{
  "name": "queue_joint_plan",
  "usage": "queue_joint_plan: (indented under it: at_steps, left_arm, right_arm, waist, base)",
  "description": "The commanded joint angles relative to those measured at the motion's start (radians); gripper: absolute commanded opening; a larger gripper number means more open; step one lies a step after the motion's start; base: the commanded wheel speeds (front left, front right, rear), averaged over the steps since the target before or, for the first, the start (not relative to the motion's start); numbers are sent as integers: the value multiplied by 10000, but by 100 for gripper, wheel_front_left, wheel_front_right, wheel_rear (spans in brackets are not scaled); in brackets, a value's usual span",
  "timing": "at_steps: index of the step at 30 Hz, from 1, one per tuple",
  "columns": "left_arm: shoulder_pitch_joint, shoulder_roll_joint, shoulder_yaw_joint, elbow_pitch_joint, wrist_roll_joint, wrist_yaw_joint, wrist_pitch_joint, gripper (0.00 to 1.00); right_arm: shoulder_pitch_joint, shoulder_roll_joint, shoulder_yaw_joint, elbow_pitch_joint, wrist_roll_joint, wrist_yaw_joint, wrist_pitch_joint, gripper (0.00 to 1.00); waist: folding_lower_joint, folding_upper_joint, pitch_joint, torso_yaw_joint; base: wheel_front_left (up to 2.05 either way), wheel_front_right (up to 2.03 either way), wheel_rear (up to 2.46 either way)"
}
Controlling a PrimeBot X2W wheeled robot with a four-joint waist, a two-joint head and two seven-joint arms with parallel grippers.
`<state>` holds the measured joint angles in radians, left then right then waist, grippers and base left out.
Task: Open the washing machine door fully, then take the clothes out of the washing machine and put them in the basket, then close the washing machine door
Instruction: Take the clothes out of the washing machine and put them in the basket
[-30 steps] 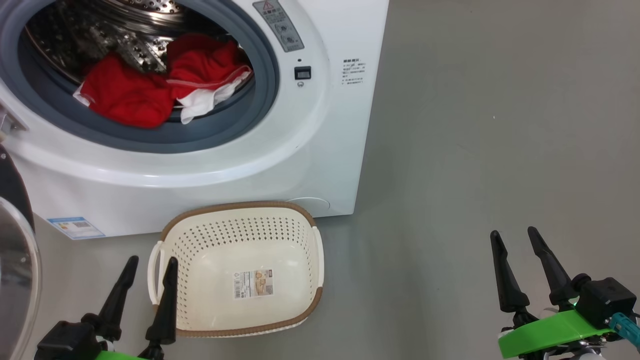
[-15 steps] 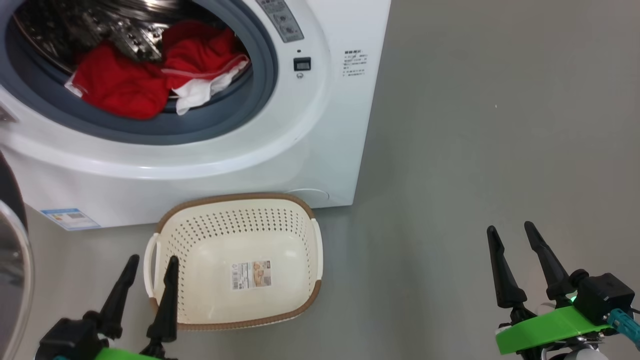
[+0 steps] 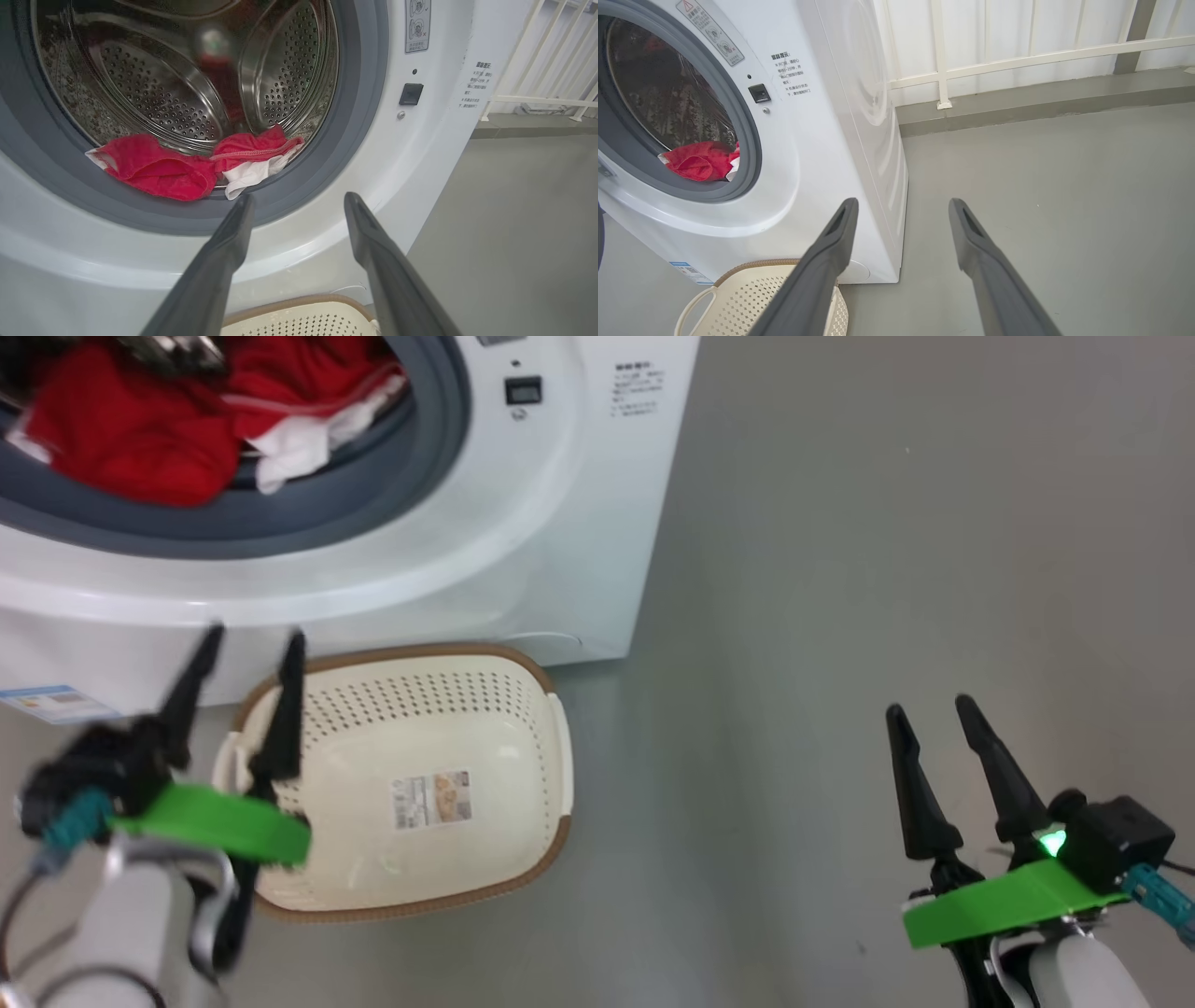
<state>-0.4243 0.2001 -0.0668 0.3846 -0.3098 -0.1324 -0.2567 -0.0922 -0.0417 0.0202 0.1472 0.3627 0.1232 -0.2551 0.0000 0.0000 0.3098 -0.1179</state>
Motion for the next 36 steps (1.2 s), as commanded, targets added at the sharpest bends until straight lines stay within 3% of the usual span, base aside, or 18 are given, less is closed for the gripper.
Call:
queue_joint_plan:
  at_steps: [1,20,28,36]
  left_arm:
    - [-874,481,266,232,138,17,-51,100]
    - [-6046,1894,-308,5278,-549,17,-51,100]
    - [-7731,2693,-882,7084,-445,17,-36,100]
    - [-9154,3095,-1228,8258,-98,249,67,100]
  right_arm:
    - [-364,-85,391,-267,123,75,-67,100]
    - [-908,-85,1182,-496,806,75,-67,100]
    - [-1113,-85,1489,-639,1029,75,-67,100]
    - [-1329,-85,1722,-787,1183,75,-67,100]
  waist:
    - [0,0,578,-564]
    - [0,0,2134,-2085]
    - [0,0,2856,-2424]
    - [0,0,3424,-2646]
  base:
    - [0,0,0]
    - [0,0,0]
    - [0,0,0]
    - [0,0,0]
